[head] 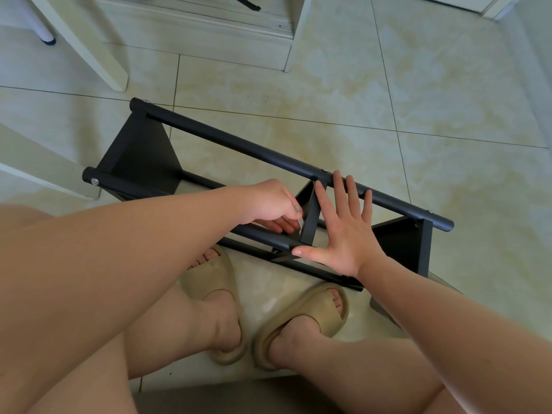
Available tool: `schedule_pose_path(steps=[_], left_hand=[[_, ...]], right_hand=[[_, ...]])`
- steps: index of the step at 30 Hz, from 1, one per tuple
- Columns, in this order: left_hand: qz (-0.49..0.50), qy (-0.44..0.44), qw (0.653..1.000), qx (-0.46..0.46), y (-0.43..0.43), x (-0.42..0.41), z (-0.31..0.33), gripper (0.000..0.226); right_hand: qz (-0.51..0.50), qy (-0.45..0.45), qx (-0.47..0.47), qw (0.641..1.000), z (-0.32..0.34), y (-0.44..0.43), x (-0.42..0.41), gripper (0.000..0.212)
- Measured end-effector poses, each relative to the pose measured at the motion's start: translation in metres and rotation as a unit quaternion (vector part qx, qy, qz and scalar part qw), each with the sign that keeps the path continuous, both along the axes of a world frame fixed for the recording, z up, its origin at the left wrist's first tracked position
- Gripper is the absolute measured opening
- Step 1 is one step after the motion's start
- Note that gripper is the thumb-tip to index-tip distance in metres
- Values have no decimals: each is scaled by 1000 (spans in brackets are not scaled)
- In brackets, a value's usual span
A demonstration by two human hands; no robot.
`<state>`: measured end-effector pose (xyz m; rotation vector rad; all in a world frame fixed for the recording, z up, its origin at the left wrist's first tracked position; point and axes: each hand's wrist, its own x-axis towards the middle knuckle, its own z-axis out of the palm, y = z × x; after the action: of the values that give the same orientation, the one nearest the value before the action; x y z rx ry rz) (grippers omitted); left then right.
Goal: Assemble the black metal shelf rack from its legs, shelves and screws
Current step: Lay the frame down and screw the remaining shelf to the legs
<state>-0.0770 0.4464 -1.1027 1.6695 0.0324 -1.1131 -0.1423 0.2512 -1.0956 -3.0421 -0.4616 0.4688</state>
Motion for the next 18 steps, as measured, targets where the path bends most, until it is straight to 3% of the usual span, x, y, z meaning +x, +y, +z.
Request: schedule_pose_path(steps=[10,18], left_hand=[[11,-8,1000,9,-4,-1,0,4],[62,105,993,8,-6,0,3,11]], right_hand=[[-1,0,-2,1000,-1,0,0,126],[1,-2,-3,1000,-1,0,0,126]])
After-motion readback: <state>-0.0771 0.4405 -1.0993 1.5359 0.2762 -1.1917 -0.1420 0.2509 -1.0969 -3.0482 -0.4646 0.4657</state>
